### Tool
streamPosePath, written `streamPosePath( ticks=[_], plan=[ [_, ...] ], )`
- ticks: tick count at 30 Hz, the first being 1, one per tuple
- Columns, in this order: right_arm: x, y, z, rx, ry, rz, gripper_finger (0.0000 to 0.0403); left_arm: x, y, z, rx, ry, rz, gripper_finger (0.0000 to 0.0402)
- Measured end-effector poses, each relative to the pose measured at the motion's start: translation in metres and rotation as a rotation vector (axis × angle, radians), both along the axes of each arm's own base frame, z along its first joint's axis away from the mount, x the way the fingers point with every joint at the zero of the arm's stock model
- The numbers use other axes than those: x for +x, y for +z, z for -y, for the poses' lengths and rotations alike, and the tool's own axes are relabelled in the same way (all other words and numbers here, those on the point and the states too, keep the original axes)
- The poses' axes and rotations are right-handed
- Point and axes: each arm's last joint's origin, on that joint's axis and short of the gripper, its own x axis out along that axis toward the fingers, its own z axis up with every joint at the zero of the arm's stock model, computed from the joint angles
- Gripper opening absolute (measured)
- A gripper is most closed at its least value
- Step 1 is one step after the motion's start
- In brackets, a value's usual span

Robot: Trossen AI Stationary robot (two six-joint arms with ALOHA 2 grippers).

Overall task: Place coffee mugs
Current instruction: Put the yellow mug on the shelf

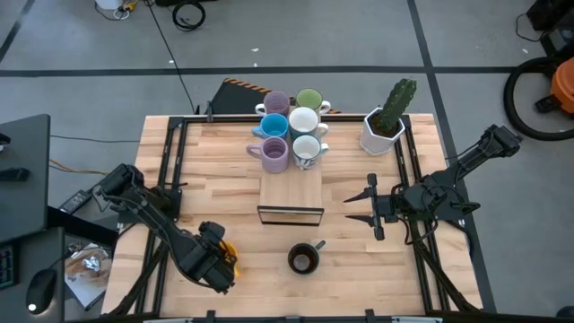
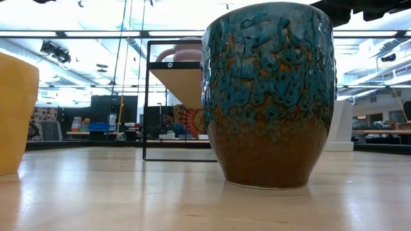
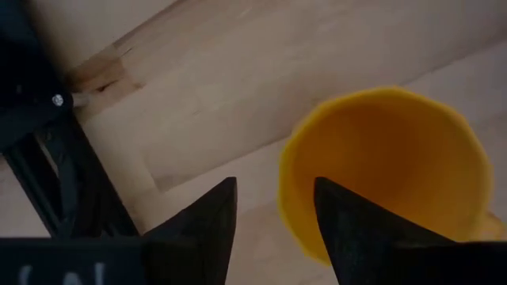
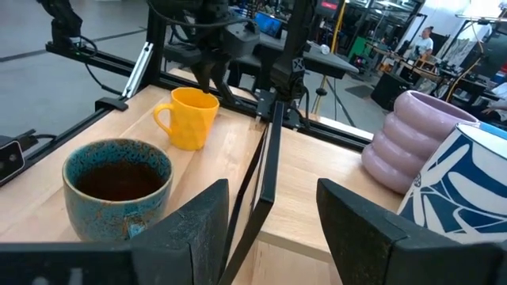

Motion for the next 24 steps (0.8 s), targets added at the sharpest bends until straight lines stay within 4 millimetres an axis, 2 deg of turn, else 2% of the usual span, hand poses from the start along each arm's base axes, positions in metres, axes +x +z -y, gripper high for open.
streamPosePath(
  ticks=[9,18,24],
  plan=[
    [0.000,0.000,0.000,-0.001,0.002,0.003,0.0198,0.010,-0.014,-0.014,-0.039,-0.060,0.031,0.0173],
    [0.000,0.000,0.000,-0.002,0.004,0.002,0.0198,0.022,-0.026,-0.030,-0.078,-0.200,0.004,0.0171],
    [0.000,0.000,0.000,-0.006,0.004,0.002,0.0198,0.027,-0.026,-0.034,-0.087,-0.397,-0.005,0.0127]
  ],
)
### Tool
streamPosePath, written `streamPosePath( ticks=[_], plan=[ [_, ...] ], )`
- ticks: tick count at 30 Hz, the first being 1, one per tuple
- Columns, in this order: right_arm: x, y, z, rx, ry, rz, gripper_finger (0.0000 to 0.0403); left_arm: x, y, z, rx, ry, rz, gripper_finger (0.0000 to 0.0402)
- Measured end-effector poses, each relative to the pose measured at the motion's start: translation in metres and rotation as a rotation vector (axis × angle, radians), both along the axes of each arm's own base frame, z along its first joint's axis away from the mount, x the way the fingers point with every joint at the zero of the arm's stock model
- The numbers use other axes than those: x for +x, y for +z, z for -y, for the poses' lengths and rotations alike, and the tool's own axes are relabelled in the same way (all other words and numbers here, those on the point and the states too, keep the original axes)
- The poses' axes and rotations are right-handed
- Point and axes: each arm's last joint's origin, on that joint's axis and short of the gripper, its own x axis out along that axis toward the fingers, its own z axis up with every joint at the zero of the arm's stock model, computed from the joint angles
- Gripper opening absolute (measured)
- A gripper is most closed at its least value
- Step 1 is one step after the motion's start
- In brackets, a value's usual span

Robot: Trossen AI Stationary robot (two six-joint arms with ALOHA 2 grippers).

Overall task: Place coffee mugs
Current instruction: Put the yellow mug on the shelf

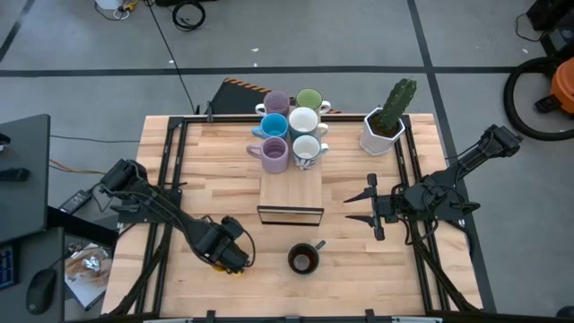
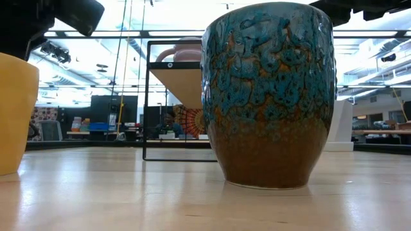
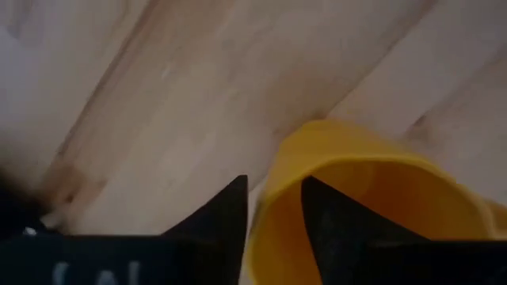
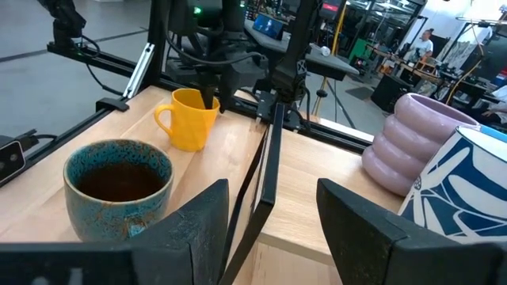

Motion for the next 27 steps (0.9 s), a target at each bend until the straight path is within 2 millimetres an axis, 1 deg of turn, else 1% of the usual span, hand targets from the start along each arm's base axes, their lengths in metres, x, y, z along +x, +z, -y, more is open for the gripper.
streamPosePath(
  ticks=[8,10,15,27],
  plan=[
    [0.000,0.000,0.000,-0.001,0.000,-0.001,0.0198,0.002,0.001,0.000,-0.004,-0.191,-0.007,0.0039],
    [0.000,0.000,0.000,0.000,0.000,-0.001,0.0198,0.002,0.003,0.000,-0.009,-0.240,0.000,0.0026],
    [0.000,0.000,0.000,0.000,0.001,-0.001,0.0198,0.004,0.002,0.000,0.002,-0.399,0.008,0.0026],
    [0.000,0.000,0.000,0.000,0.009,-0.003,0.0198,0.018,0.001,0.010,0.025,-1.039,0.121,0.0043]
  ],
)
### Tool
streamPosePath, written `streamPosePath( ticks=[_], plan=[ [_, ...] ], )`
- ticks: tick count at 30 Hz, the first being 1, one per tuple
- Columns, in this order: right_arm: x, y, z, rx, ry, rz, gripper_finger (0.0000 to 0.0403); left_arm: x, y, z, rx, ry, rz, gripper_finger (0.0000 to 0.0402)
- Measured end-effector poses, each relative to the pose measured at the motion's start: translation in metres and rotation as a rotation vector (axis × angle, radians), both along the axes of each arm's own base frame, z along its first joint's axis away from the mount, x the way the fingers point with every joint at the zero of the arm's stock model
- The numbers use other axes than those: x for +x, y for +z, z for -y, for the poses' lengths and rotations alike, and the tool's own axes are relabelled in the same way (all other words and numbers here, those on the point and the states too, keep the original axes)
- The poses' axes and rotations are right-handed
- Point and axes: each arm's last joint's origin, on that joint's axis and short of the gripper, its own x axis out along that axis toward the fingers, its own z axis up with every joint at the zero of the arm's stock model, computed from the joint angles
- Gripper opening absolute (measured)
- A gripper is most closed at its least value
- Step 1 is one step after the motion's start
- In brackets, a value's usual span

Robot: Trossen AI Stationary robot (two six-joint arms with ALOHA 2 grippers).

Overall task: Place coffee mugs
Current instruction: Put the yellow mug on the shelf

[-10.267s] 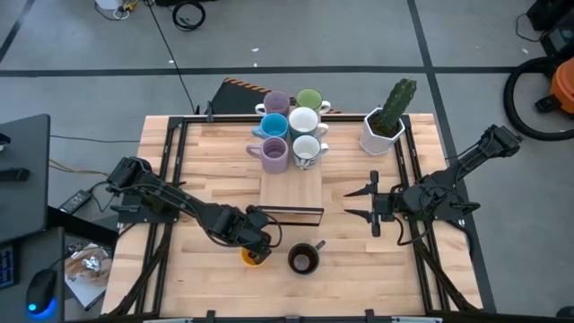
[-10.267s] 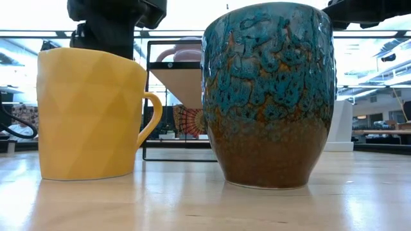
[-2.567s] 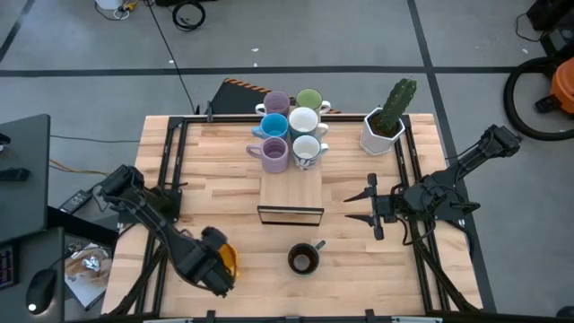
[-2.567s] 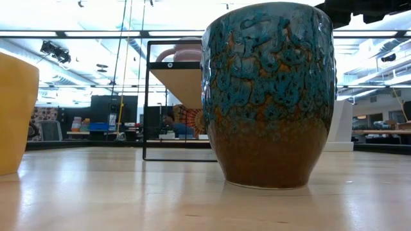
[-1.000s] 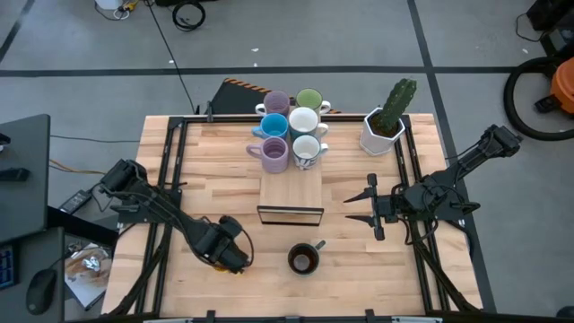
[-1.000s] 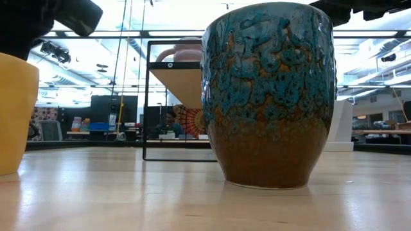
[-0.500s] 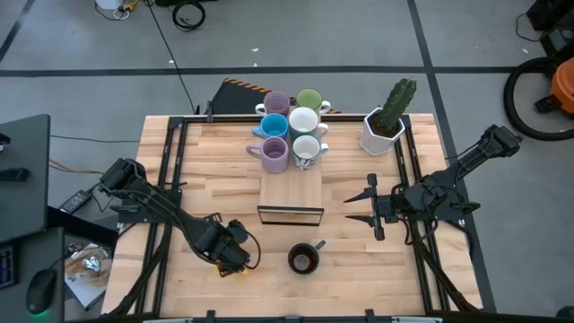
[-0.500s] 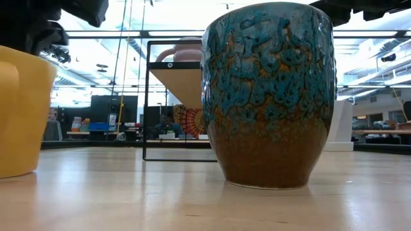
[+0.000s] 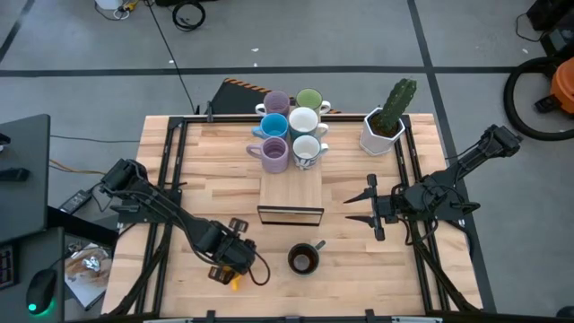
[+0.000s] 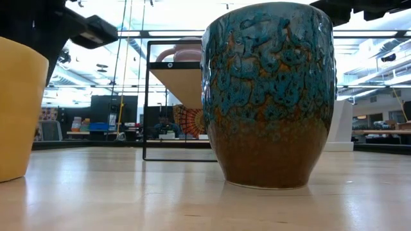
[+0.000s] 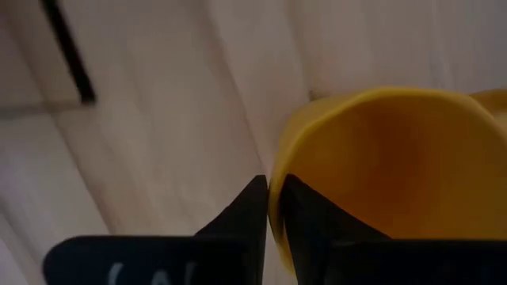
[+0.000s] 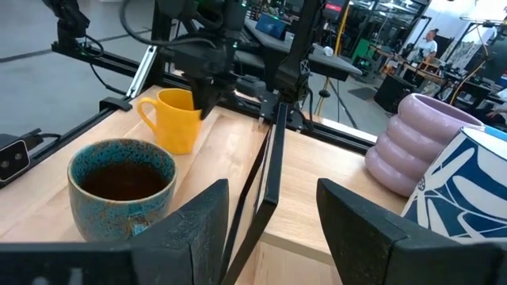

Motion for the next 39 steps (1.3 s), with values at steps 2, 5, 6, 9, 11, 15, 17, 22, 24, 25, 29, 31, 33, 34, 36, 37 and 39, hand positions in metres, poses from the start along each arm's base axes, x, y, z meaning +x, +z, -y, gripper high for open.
streamPosePath(
  ticks=[2,5,6,9,11,15,17,22,24,25,29,31,33,34,36,37,39],
  plan=[
    [0.000,0.000,0.000,-0.001,0.000,-0.001,0.0198,0.001,0.000,0.001,0.004,-0.064,0.013,0.0044],
    [0.000,0.000,0.000,-0.001,0.000,-0.002,0.0198,0.002,0.000,0.001,0.007,-0.089,0.019,0.0045],
    [0.000,0.000,0.000,-0.002,0.000,-0.003,0.0198,0.002,0.000,0.001,0.007,-0.089,0.018,0.0046],
    [0.000,0.000,0.000,-0.003,0.000,-0.004,0.0198,0.001,0.000,0.001,0.006,-0.075,0.018,0.0047],
    [0.000,0.000,0.000,-0.003,0.000,-0.004,0.0198,0.001,0.000,0.001,0.007,-0.056,0.013,0.0053],
    [0.000,0.000,0.000,-0.002,0.000,-0.004,0.0198,0.001,0.000,0.001,-0.007,0.013,0.009,0.0088],
    [0.000,0.000,0.000,-0.003,0.000,-0.004,0.0198,0.001,0.000,0.001,-0.015,0.043,0.009,0.0116],
    [0.000,0.000,0.000,-0.002,0.000,-0.004,0.0198,0.002,0.003,0.002,-0.035,0.068,0.016,0.0189],
    [0.000,0.000,0.000,0.001,0.000,-0.005,0.0198,0.005,0.008,0.003,-0.046,0.069,0.031,0.0210],
    [0.000,0.000,0.000,0.000,-0.001,-0.004,0.0198,0.006,0.011,0.004,-0.049,0.072,0.034,0.0217],
    [0.000,0.000,0.000,0.000,-0.001,-0.005,0.0198,0.007,0.027,0.005,-0.068,0.175,0.023,0.0226],
    [0.000,0.000,0.000,0.001,-0.001,-0.005,0.0198,0.007,0.035,0.005,-0.085,0.257,0.018,0.0223],
    [0.000,0.000,0.000,0.001,0.000,-0.005,0.0198,0.007,0.042,0.006,-0.126,0.364,0.005,0.0218],
    [0.000,0.000,0.000,0.001,-0.001,-0.005,0.0198,0.007,0.045,0.006,-0.152,0.431,-0.007,0.0215],
    [0.000,0.000,0.000,0.005,0.004,-0.005,0.0198,0.006,0.048,0.006,-0.188,0.590,-0.031,0.0209],
    [0.000,0.000,0.000,0.006,0.006,-0.006,0.0198,0.006,0.049,0.006,-0.203,0.681,-0.040,0.0207],
    [0.000,0.000,0.000,0.006,0.006,-0.006,0.0198,0.006,0.049,0.006,-0.246,0.851,-0.065,0.0202]
  ],
)
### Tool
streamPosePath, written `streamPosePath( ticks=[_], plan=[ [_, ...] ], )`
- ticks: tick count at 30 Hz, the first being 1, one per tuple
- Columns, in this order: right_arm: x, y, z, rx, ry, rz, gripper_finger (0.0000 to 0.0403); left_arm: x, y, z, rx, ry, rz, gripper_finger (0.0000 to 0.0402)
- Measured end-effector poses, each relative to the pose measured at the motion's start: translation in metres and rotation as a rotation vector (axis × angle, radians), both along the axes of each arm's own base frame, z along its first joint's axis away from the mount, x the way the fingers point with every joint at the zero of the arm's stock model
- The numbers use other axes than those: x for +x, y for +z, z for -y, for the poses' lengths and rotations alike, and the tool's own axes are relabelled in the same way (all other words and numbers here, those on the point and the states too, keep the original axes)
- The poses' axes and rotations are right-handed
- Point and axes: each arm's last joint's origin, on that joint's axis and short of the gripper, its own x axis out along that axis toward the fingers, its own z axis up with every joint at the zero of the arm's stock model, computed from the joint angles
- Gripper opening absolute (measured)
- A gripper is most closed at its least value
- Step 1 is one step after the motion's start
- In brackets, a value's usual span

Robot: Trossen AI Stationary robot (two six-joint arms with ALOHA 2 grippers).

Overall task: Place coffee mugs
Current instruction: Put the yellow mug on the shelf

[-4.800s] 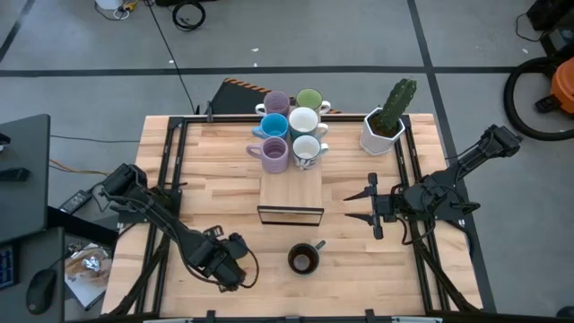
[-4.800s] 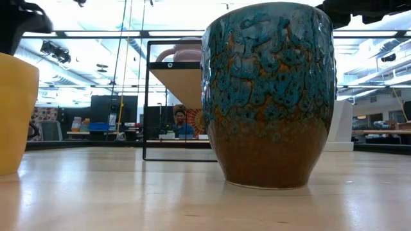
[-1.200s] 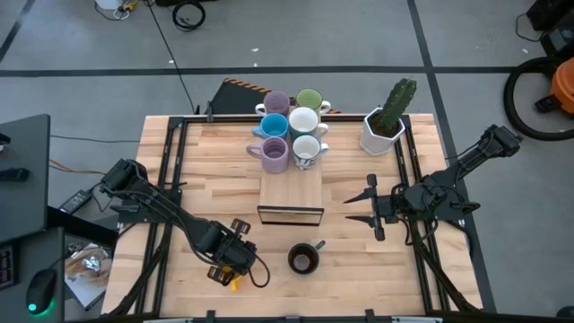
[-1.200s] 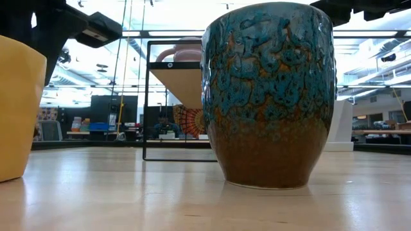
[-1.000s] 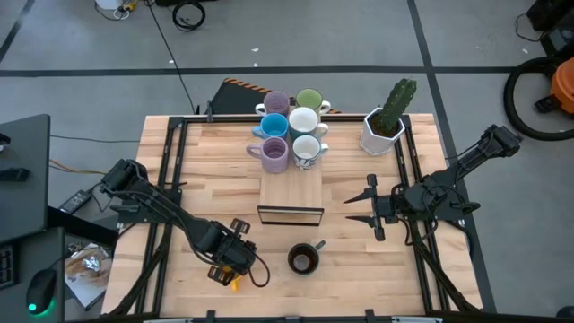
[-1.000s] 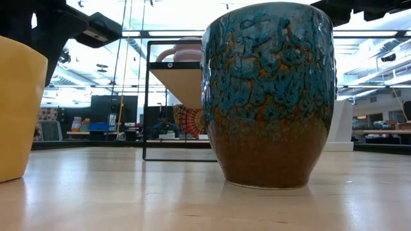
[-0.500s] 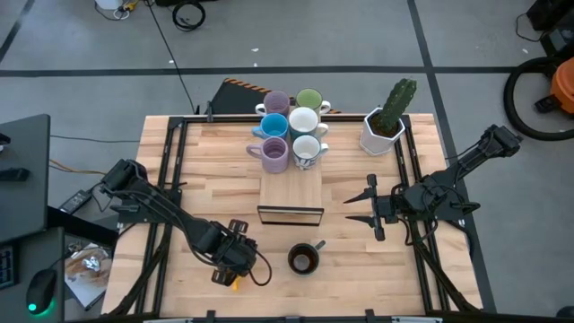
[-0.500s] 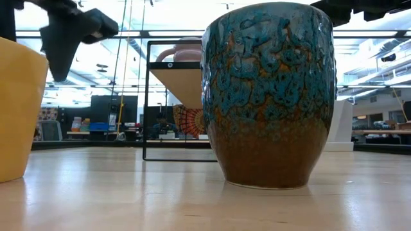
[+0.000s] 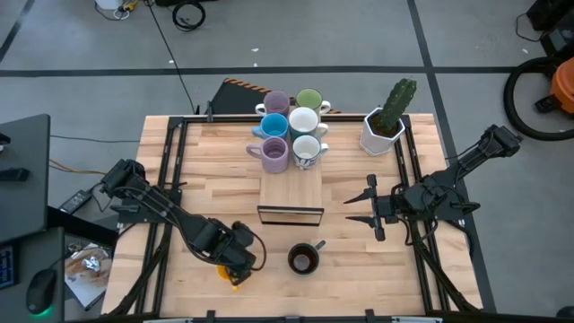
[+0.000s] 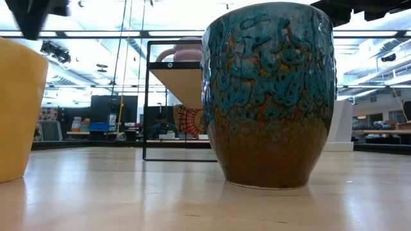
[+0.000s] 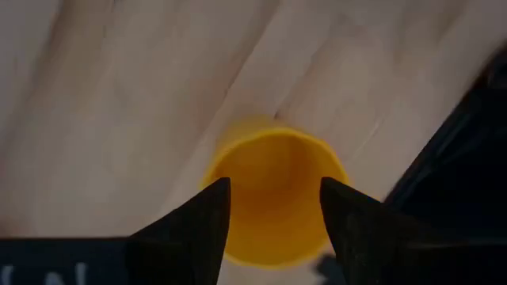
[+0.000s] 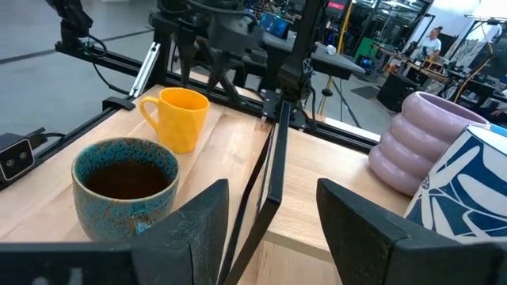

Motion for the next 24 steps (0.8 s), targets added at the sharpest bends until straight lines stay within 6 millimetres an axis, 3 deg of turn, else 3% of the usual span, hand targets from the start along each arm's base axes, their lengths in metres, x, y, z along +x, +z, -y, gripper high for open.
streamPosePath(
  ticks=[7,12,20,24],
  plan=[
    [0.000,0.000,0.000,0.001,0.000,0.000,0.0198,-0.007,0.000,0.009,-0.124,0.380,-0.089,0.0188],
    [0.000,0.000,0.000,0.006,0.000,0.003,0.0198,-0.018,0.000,0.018,-0.064,0.458,-0.058,0.0180],
    [0.000,0.001,0.000,0.015,0.000,0.006,0.0198,-0.074,0.044,-0.002,0.100,0.593,0.078,0.0148],
    [0.000,0.000,0.000,0.014,0.005,0.002,0.0198,-0.092,0.048,-0.001,0.094,0.673,0.074,0.0142]
  ],
)
